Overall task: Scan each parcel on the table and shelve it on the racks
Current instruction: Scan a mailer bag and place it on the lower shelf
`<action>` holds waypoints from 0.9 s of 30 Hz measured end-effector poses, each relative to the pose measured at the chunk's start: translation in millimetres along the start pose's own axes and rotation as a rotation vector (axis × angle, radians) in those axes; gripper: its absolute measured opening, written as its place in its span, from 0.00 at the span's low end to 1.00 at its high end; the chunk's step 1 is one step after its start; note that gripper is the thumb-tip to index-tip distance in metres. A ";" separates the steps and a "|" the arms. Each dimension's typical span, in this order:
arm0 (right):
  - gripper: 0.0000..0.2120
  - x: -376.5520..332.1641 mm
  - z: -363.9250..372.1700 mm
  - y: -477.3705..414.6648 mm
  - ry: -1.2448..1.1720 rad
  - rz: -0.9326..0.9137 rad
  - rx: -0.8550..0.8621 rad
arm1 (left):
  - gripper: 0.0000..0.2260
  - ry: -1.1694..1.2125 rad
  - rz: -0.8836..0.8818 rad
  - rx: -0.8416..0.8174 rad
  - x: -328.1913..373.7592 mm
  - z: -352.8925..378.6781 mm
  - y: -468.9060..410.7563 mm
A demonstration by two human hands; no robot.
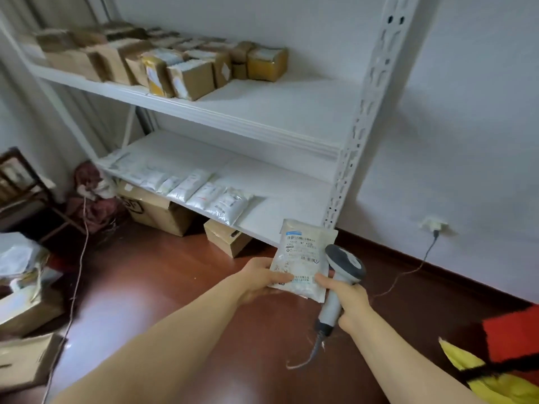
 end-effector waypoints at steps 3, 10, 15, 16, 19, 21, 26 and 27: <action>0.23 0.5 54.7 -5.2 0.065 -0.002 -0.030 | 0.11 0.055 0.001 0.095 5.2 -35.3 -25.3; 0.29 -22.8 166.9 -76.3 0.164 0.021 0.033 | 0.24 0.173 -0.126 0.421 22.8 -97.2 -106.9; 0.24 -39.3 242.7 -136.0 0.278 0.039 0.083 | 0.22 0.195 -0.198 0.563 39.9 -146.9 -172.3; 0.23 -41.2 256.5 -146.3 0.288 0.042 0.085 | 0.21 0.190 -0.199 0.579 41.7 -155.4 -186.4; 0.19 -43.2 293.2 -176.4 0.311 0.052 0.131 | 0.19 0.174 -0.222 0.602 45.1 -175.2 -228.4; 0.17 -38.2 313.5 -196.1 0.315 0.099 0.157 | 0.18 0.161 -0.239 0.603 44.7 -184.8 -254.8; 0.11 -16.7 365.3 -248.1 0.310 0.165 0.229 | 0.14 0.107 -0.244 0.598 39.6 -207.2 -328.9; 0.12 -12.0 375.0 -258.9 0.302 0.171 0.256 | 0.13 0.105 -0.252 0.597 35.8 -210.9 -343.4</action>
Point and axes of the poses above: each hand's wrist, its own y-axis away from the middle knuckle, its own z-axis out of the palm, x = y × z, the point moved 2 cm from there along -y, towards the middle knuckle, and after that the axes turned 15 degrees about x, right-handed, at the moved point
